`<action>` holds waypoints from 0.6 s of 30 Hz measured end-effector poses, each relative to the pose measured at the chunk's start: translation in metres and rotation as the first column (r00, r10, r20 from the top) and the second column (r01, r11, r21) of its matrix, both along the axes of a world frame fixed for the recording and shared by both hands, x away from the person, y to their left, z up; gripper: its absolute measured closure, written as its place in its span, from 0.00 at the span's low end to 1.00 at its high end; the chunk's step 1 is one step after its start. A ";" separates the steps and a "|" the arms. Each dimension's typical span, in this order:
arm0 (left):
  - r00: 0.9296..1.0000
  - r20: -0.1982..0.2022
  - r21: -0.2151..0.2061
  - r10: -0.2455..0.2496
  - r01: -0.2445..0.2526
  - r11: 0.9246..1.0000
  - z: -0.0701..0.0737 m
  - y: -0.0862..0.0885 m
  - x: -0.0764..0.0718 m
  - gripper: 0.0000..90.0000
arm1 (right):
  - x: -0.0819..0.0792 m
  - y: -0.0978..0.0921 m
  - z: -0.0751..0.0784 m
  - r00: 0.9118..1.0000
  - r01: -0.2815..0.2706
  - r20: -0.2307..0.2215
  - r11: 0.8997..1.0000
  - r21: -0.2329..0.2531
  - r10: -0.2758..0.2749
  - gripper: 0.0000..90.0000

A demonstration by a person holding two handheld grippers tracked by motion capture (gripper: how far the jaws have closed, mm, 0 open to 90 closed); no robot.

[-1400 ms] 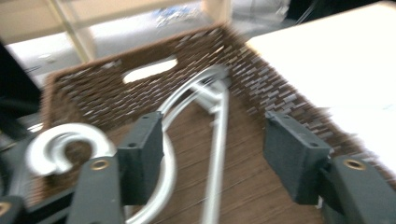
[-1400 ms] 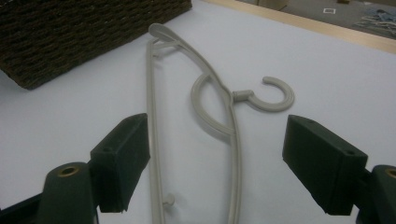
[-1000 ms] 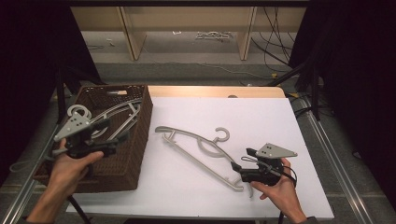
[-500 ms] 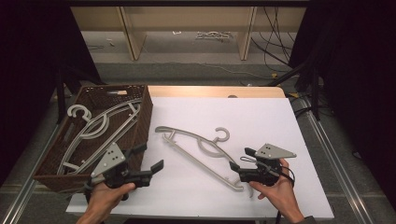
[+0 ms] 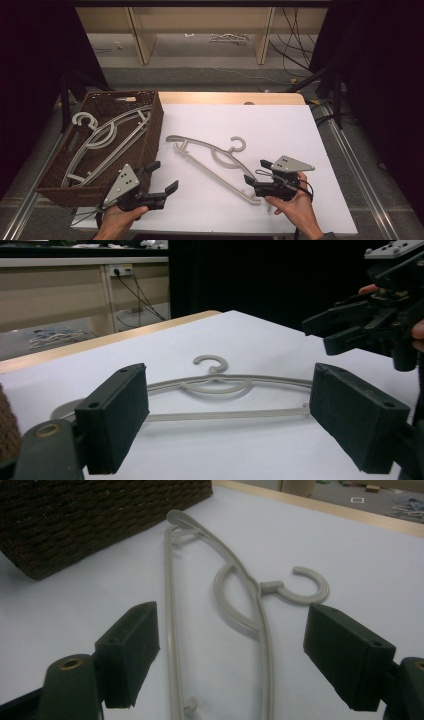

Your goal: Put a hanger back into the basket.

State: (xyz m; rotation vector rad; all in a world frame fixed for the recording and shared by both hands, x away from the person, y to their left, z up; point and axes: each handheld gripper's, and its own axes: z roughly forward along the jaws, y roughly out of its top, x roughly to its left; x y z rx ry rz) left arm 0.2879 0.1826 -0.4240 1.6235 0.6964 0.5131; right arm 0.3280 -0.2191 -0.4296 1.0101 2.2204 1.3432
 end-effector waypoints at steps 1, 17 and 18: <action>1.000 -0.001 -0.002 0.003 -0.003 1.000 -0.001 0.000 0.000 0.18 | 0.000 0.001 -0.002 1.000 -0.005 -0.004 1.000 0.009 0.005 0.26; 1.000 -0.008 -0.007 0.007 -0.007 1.000 -0.008 0.000 0.001 0.18 | 0.036 0.015 -0.017 0.994 -0.060 -0.095 0.985 -0.164 0.044 0.34; 1.000 -0.005 -0.009 0.003 -0.003 1.000 -0.009 0.000 0.002 0.18 | 0.042 0.016 -0.020 0.991 -0.076 -0.121 0.978 -0.192 0.053 0.36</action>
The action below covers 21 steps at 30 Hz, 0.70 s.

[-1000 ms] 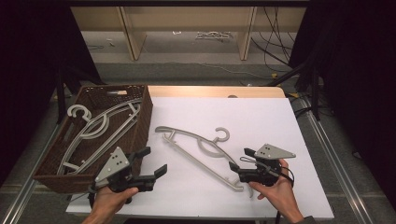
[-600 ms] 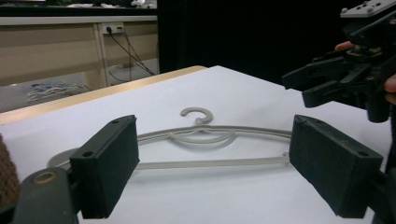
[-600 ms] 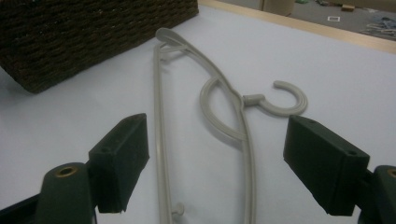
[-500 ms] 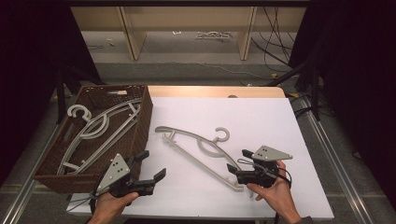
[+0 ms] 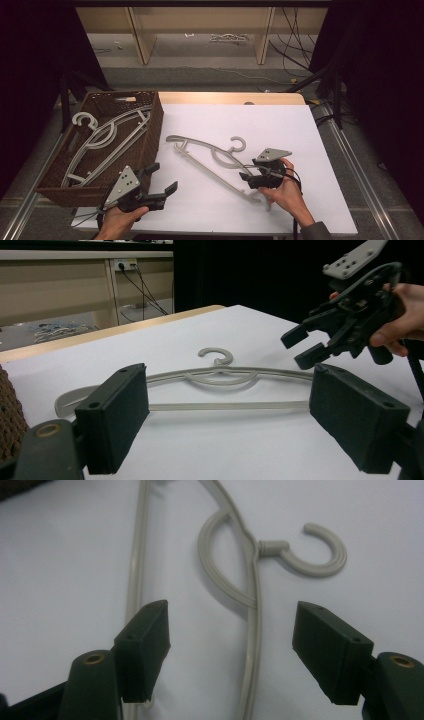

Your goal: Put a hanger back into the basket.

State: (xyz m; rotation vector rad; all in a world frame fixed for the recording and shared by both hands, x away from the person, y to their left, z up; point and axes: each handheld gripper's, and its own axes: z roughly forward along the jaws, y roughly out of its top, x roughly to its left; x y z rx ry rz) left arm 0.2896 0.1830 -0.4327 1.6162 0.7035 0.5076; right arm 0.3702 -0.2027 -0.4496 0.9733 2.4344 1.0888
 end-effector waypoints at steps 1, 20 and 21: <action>1.000 0.000 0.000 0.000 0.000 1.000 0.000 0.000 0.000 0.18 | 0.000 0.000 0.000 1.000 0.000 0.000 1.000 0.000 0.000 0.36; 1.000 -0.004 0.018 -0.027 0.027 0.999 0.000 -0.004 -0.003 0.18 | 0.054 0.013 -0.011 0.971 -0.052 -0.237 0.983 -0.178 0.008 0.62; 1.000 -0.004 0.018 -0.027 0.028 0.999 0.000 -0.004 -0.003 0.18 | 0.055 0.014 -0.012 0.974 -0.058 -0.228 0.981 -0.186 0.014 0.63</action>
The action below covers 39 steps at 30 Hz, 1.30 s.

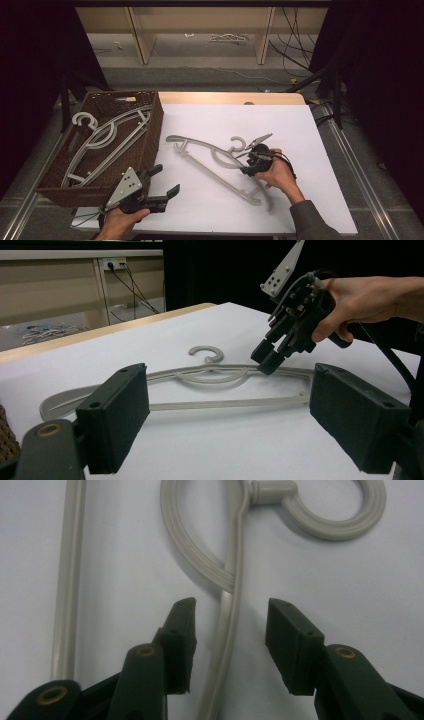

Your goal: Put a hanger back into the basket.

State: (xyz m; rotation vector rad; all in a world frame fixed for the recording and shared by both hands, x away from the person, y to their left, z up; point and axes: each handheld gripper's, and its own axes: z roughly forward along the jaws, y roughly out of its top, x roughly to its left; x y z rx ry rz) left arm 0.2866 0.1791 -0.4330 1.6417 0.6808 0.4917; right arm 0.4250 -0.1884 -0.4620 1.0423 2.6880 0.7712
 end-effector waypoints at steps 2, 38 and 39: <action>1.000 -0.001 0.006 -0.001 0.001 1.000 0.000 0.000 0.000 0.18 | 0.001 0.002 -0.001 1.000 -0.012 -0.011 1.000 -0.013 0.012 0.65; 1.000 -0.012 0.014 -0.015 0.015 1.000 -0.003 -0.005 0.002 0.18 | 0.018 0.015 -0.002 0.997 -0.019 -0.078 0.994 -0.107 0.011 0.85; 1.000 -0.007 0.006 -0.021 0.021 1.000 -0.003 -0.005 0.002 0.18 | 0.018 0.015 -0.002 0.997 -0.016 -0.075 0.994 -0.108 0.008 0.87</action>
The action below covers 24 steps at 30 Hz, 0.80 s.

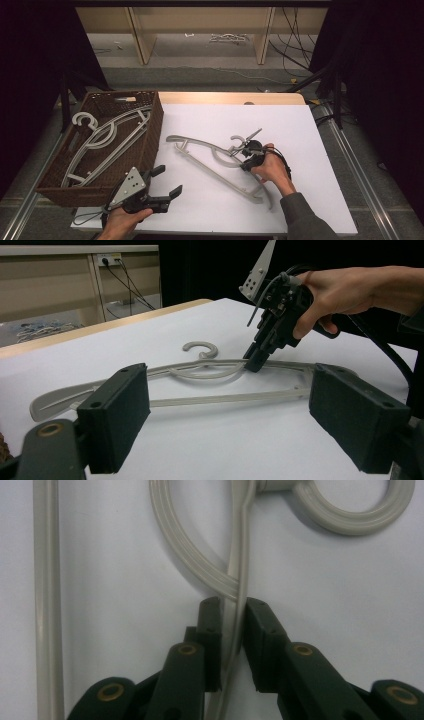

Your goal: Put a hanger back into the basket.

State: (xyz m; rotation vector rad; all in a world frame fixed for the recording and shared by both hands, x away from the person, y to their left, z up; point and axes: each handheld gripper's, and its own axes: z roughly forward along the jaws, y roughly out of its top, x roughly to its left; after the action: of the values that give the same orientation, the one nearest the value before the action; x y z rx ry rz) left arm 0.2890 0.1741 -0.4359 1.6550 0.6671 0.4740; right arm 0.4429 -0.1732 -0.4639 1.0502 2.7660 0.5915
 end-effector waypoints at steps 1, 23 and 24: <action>1.000 -0.001 0.001 0.001 -0.001 1.000 0.000 0.000 0.000 0.18 | 0.000 0.000 0.000 1.000 0.000 0.000 1.000 0.000 0.000 0.87; 1.000 -0.001 0.006 0.011 -0.011 1.000 0.002 0.002 0.000 0.18 | -0.001 -0.010 0.012 0.992 -0.081 0.092 0.996 -0.035 0.084 0.91; 1.000 0.000 0.005 0.011 -0.011 1.000 0.002 0.002 0.000 0.18 | -0.003 -0.010 0.017 0.989 -0.095 0.111 0.994 -0.045 0.100 0.91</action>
State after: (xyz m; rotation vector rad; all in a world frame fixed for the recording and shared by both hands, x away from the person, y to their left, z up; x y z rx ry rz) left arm 0.2892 0.1764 -0.4339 1.6572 0.6755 0.4841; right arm 0.4396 -0.1835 -0.4473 0.8499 2.7300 0.5863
